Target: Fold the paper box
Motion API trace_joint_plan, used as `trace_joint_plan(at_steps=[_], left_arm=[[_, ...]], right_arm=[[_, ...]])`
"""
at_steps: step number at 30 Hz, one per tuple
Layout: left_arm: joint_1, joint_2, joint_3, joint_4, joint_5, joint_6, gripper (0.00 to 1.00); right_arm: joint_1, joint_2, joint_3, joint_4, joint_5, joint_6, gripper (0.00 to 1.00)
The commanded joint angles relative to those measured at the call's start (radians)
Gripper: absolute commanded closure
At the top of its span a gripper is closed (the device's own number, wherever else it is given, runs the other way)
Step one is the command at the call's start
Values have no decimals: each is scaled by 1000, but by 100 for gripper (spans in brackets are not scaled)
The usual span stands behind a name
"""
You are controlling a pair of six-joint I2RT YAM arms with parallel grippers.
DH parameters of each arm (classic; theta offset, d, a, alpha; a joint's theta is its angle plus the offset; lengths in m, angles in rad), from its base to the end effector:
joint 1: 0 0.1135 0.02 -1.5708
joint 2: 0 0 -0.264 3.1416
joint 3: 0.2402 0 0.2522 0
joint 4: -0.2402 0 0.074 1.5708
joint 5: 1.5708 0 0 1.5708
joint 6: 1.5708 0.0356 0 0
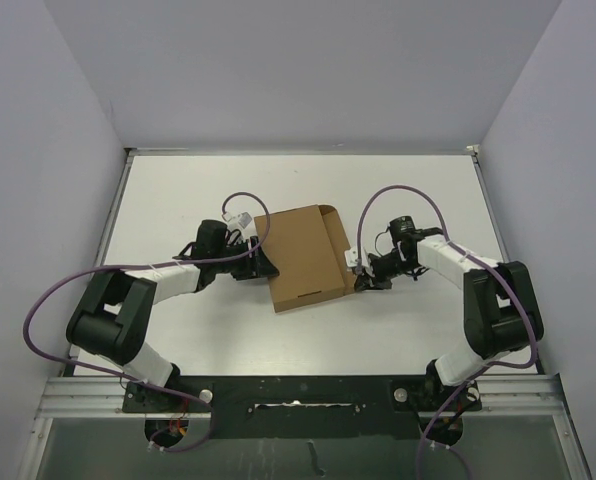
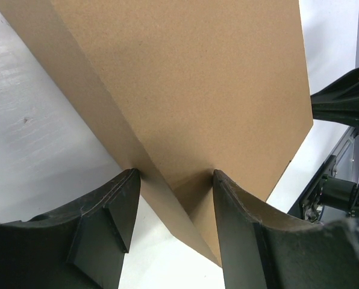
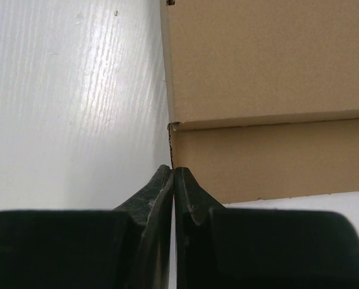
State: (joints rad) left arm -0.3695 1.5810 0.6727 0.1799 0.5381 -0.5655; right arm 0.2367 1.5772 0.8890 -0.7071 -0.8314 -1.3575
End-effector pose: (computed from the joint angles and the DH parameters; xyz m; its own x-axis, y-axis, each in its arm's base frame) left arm 0.2720 -0.1249 0.1516 -0.8814 -0.1521 -0.4473 0.2303 0.6883 -0.6879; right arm 0.2525 0.0880 0.1718 0.0744 -0.6595 -0.7480 -0.9955 -0.0934 -0.0166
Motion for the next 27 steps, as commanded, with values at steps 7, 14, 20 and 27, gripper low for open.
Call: trace_joint_plan(at_steps=[7,14,20,27], left_arm=[[17,51,22,-52,-46,52,52],[17,56,24,-53,-40,55,52],[16,60,25,-56,-36,56,52],[15,62,31,-59,-32,58,52]], right_arm=[[3,20,32,-9,4,35,100],[27,38,46,-6,12,62,100],[29,46,53,-2,15,81,100],[34,65,68,-6,12,104,100]])
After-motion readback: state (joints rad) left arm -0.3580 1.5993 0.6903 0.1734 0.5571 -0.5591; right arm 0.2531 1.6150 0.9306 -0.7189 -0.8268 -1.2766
